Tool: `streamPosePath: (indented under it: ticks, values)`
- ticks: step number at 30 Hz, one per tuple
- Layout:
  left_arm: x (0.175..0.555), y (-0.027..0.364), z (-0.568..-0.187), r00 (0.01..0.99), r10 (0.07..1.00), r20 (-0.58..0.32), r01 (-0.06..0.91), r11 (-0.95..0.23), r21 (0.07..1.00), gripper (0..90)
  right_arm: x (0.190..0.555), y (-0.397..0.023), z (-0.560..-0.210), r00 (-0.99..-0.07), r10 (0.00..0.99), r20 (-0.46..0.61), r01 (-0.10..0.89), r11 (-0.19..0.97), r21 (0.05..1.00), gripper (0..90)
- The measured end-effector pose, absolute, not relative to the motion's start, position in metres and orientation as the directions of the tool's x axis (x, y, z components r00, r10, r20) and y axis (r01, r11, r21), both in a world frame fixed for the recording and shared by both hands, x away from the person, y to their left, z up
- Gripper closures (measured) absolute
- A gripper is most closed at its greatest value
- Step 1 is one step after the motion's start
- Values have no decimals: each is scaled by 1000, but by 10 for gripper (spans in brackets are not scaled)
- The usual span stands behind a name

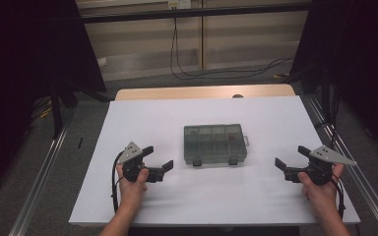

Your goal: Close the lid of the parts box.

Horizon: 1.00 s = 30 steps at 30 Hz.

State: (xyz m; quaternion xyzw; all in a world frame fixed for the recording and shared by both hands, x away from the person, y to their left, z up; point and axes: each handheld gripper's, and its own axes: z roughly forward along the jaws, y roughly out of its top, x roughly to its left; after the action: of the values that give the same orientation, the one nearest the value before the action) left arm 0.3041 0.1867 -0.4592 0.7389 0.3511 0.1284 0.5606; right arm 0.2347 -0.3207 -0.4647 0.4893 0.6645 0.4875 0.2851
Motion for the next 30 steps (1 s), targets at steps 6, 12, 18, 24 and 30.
streamPosePath:
  ticks: [6, 12, 18, 24, 30]
  values:
    - [301, 195, -458, 708, 677, -200, 379, -126, 917, 0, 233, -322, -465, -357, 929, 103, 373, 41, 927, 0]
    - [298, 204, -458, 701, 685, -199, 379, -121, 917, 0, 232, -324, -465, -357, 929, 96, 375, 48, 926, 0]
    - [295, 214, -456, 688, 697, -204, 381, -107, 918, 0, 230, -324, -466, -357, 930, 91, 378, 55, 924, 0]
    - [292, 223, -458, 676, 711, -192, 384, -118, 916, 0, 229, -326, -466, -354, 931, 93, 382, 54, 922, 1]
    - [290, 231, -457, 674, 714, -191, 380, -114, 918, 0, 227, -328, -466, -358, 930, 85, 380, 62, 923, 0]
